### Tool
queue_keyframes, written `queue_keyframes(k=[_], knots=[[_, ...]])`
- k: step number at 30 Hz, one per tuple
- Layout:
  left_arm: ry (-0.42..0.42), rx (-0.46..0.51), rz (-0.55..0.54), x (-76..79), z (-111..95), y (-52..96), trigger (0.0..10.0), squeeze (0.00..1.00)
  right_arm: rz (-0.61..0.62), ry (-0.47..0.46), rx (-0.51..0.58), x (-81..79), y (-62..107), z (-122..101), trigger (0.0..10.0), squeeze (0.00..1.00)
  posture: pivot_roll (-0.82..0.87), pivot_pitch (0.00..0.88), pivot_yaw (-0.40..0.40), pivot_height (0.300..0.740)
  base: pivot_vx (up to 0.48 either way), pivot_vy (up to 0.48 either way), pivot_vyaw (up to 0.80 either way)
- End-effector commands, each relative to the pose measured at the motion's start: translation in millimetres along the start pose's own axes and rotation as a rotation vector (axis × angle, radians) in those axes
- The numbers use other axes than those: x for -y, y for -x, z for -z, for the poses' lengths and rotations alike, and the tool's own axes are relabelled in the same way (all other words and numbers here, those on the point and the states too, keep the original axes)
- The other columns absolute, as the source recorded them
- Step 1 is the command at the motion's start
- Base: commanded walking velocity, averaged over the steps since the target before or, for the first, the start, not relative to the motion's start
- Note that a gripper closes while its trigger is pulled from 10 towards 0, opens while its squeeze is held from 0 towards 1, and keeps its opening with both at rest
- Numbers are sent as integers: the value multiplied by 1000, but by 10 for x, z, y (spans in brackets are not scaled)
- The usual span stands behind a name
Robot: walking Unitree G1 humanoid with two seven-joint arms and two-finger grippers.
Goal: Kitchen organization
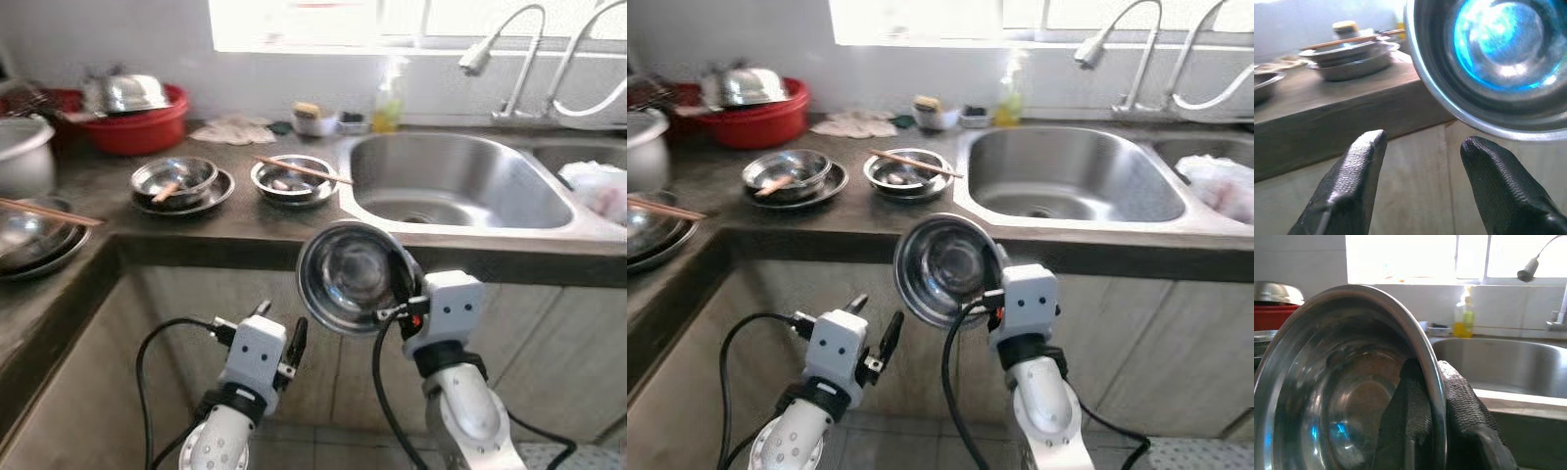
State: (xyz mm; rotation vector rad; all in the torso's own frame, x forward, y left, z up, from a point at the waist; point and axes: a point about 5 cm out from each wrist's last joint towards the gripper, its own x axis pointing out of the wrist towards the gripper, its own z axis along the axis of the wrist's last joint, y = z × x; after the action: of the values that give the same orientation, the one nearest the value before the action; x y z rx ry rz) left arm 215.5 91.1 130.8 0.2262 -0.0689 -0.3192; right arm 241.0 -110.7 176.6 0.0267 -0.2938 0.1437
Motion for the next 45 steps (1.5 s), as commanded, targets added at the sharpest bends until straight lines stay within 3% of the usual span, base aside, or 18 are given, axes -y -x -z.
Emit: queue_keyframes(k=[1, 9, 24, 31, 43, 45], knots=[[-7, 12, 18, 49, -36, -9, 10000, 0, 20, 12, 17, 52, -11, -28, 10000, 0, 145, 59, -22, 740, 0, -450, 0], [-9, 18, 17, 44, -43, -12, 10000, 0, 34, 32, 12, 106, -70, -33, 10000, 0, 145, 59, -21, 740, 0, -450, 0], [-12, 37, -1, 17, -76, -16, 10000, 0, -17, 26, 8, 58, -49, -37, 10000, 0, 146, 53, -25, 740, 0, -443, 0], [0, 64, -13, -3, -122, -48, 10000, 0, -9, 36, 97, 112, -223, -253, 10000, 0, 143, 42, -23, 740, 311, -356, 0], [3, 66, -16, -14, -112, -53, 10000, 0, -16, 50, 200, 153, -495, -612, 10000, 0, 141, 29, -25, 740, 425, 0, 0], [10, 63, -20, -20, -104, -59, 10000, 0, -41, 44, 257, 134, -606, -801, 10000, 0, 141, 29, -25, 740, 454, 0, 0]])
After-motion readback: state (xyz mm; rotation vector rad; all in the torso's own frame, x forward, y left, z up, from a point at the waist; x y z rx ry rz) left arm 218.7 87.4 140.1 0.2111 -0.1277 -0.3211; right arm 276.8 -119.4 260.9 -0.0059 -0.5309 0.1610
